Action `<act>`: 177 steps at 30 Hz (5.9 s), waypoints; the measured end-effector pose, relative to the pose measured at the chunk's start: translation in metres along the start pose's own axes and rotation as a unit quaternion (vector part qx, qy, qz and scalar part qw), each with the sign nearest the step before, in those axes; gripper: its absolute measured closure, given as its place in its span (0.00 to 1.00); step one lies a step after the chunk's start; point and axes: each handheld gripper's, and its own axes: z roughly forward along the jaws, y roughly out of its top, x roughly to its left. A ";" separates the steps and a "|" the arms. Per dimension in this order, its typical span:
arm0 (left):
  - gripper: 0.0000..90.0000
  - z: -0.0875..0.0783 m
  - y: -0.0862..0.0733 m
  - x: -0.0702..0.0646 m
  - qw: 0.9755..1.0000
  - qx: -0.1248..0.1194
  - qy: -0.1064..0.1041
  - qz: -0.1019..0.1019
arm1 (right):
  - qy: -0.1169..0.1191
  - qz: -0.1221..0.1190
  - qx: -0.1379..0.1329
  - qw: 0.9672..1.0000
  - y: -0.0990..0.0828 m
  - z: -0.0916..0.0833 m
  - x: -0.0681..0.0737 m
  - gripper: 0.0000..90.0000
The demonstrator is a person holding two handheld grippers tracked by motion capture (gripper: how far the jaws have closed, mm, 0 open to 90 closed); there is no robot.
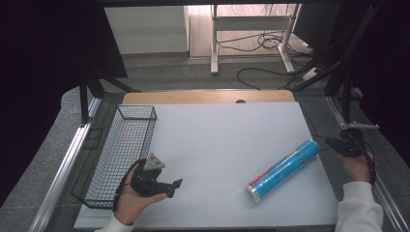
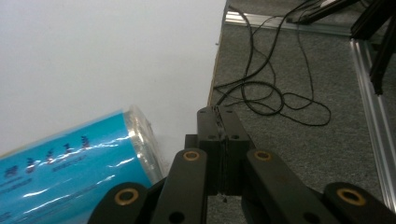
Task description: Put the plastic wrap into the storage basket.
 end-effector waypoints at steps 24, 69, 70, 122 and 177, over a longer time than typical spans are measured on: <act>0.14 0.003 -0.001 -0.001 1.000 0.008 0.001 0.005 | 0.025 -0.037 0.043 0.998 -0.005 0.012 0.015 1.00; 0.14 0.002 -0.001 0.000 1.000 0.007 -0.007 0.008 | 0.102 -0.119 0.085 0.984 -0.015 -0.008 0.115 0.99; 0.14 0.002 -0.001 0.000 1.000 0.008 -0.006 0.008 | 0.101 -0.117 0.084 0.984 -0.016 -0.009 0.114 0.99; 0.17 0.075 0.103 -0.092 0.990 0.054 -0.116 0.062 | 0.077 -0.048 0.003 0.996 -0.081 -0.053 0.096 0.39; 0.35 0.186 0.132 -0.159 0.961 0.209 -0.164 0.081 | 0.046 -0.058 0.006 0.997 -0.084 -0.049 0.089 0.39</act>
